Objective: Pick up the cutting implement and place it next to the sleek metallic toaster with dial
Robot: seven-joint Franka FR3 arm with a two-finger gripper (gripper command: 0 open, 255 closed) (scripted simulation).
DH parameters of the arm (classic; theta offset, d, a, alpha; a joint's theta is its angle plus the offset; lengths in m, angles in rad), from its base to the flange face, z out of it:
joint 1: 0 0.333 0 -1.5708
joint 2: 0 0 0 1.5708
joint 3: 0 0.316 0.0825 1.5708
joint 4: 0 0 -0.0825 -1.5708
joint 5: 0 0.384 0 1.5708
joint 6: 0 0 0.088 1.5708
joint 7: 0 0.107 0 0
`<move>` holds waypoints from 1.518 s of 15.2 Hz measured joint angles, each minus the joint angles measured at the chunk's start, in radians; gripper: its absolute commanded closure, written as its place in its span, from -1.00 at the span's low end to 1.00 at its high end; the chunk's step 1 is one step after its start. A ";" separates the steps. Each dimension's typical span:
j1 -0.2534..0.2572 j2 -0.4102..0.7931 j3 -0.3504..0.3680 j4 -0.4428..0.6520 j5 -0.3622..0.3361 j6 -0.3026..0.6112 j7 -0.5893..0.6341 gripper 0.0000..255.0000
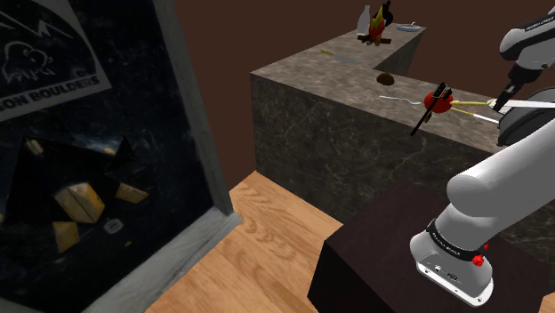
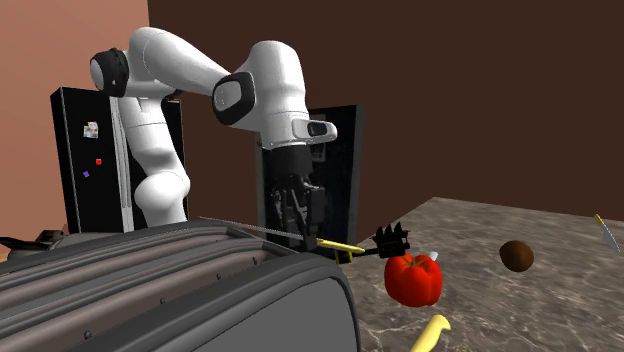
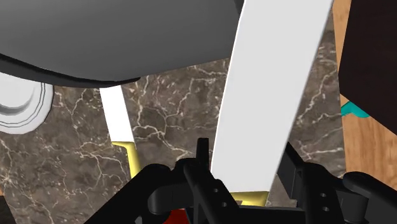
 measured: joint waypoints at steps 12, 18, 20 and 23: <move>0.020 0.108 -0.059 -0.092 0.084 0.177 -0.060 1.00; 0.032 0.180 -0.078 -0.126 0.165 0.263 -0.112 1.00; 0.034 0.211 -0.081 -0.139 0.203 0.295 -0.137 1.00; 0.031 0.261 -0.077 -0.154 0.272 0.338 -0.184 1.00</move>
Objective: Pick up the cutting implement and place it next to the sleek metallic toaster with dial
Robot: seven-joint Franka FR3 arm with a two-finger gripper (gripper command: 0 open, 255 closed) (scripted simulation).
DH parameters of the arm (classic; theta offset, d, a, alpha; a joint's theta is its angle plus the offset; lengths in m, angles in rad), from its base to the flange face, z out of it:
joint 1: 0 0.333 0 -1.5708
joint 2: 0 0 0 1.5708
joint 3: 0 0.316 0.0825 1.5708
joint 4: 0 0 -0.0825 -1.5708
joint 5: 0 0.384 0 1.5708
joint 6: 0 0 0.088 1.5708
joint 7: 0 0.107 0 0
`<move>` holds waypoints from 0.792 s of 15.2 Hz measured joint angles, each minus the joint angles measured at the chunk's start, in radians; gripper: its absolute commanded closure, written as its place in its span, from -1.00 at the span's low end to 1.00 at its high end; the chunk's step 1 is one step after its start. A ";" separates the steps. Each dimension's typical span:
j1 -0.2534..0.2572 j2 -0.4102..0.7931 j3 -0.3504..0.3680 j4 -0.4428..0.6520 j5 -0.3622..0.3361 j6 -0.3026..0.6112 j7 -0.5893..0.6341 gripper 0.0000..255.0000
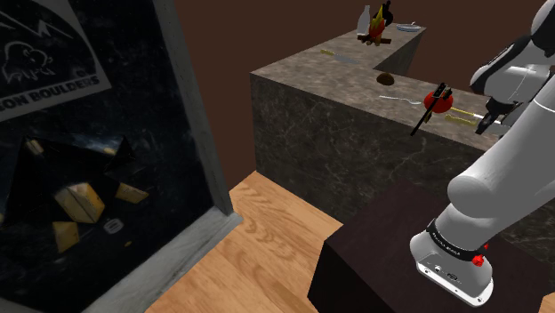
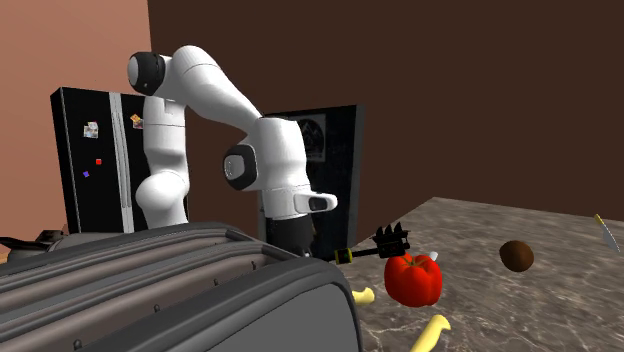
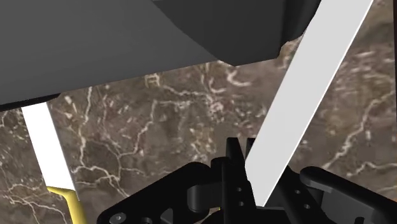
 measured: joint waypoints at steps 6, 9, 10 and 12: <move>-0.005 0.017 0.003 -0.006 0.026 0.016 -0.019 1.00; -0.005 0.018 0.003 -0.007 0.027 0.017 -0.020 -1.00; -0.005 0.019 0.004 -0.007 0.027 0.016 -0.021 -1.00; -0.005 0.019 0.004 -0.007 0.028 0.016 -0.021 -1.00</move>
